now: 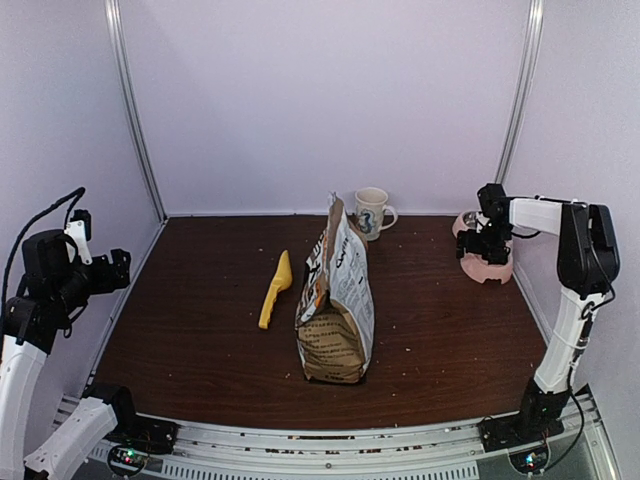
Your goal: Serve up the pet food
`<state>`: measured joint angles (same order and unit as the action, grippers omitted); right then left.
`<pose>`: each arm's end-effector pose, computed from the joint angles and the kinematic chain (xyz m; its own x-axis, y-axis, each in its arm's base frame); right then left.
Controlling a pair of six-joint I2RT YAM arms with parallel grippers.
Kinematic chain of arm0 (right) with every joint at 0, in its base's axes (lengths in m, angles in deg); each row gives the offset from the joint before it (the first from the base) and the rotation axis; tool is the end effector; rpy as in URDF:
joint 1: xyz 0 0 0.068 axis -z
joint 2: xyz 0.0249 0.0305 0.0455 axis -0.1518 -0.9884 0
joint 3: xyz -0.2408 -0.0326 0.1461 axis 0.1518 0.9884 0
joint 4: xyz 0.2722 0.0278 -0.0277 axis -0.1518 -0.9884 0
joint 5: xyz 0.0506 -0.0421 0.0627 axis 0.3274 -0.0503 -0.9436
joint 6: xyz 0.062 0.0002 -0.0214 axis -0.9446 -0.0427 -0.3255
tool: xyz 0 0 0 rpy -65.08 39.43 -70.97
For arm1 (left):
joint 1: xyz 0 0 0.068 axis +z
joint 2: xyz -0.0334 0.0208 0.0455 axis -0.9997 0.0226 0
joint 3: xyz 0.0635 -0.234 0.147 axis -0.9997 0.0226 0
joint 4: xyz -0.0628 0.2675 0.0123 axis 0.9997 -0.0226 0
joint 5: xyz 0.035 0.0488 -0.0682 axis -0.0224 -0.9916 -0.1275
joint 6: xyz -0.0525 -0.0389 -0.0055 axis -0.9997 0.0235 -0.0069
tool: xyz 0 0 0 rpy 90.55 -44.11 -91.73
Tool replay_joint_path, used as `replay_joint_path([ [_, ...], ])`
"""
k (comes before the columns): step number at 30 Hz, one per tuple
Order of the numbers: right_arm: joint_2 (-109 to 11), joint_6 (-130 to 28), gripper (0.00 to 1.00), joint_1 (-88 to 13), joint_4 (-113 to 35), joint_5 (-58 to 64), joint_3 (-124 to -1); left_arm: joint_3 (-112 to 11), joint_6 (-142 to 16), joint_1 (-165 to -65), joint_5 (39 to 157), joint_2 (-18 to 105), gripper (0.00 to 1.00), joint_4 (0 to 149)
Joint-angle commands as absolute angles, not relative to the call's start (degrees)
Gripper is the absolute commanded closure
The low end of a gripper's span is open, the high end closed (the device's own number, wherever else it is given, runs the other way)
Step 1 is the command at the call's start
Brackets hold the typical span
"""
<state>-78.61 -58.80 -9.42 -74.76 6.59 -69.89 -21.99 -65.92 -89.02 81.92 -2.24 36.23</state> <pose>0.4294 0.0089 0.1904 -0.8812 0.2430 -0.4055 0.1869 0.9670 0.1732 0.1354 0.0062 0.3244 -0.3364 -0.2460 -0.9090 -0.2091 0.9607 -0.1826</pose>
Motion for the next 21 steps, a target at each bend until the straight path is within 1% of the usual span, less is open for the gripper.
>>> replay_joint_path([
  [1, -79.0, -56.4, 0.03, -9.1, -77.0, 1.9, -70.4, -21.8, -66.0, -88.8, 81.8, -1.9, 0.02, 38.9],
  [11, -73.8, -53.0, 0.03, -11.6, -76.9, -11.3, -61.1, -21.9, -65.4, -88.8, 83.8, -1.6, 0.02, 39.2],
  [17, -67.7, -56.8, 0.03, -18.0, -74.2, -12.8, -53.3, -22.2, -64.5, -89.1, 90.1, 0.7, 0.04, 40.0],
  [21, -62.3, -60.3, 0.04, -22.8, -70.9, -13.7, -47.3, -22.9, -66.7, -91.9, 94.0, 2.2, 0.06, 40.0],
])
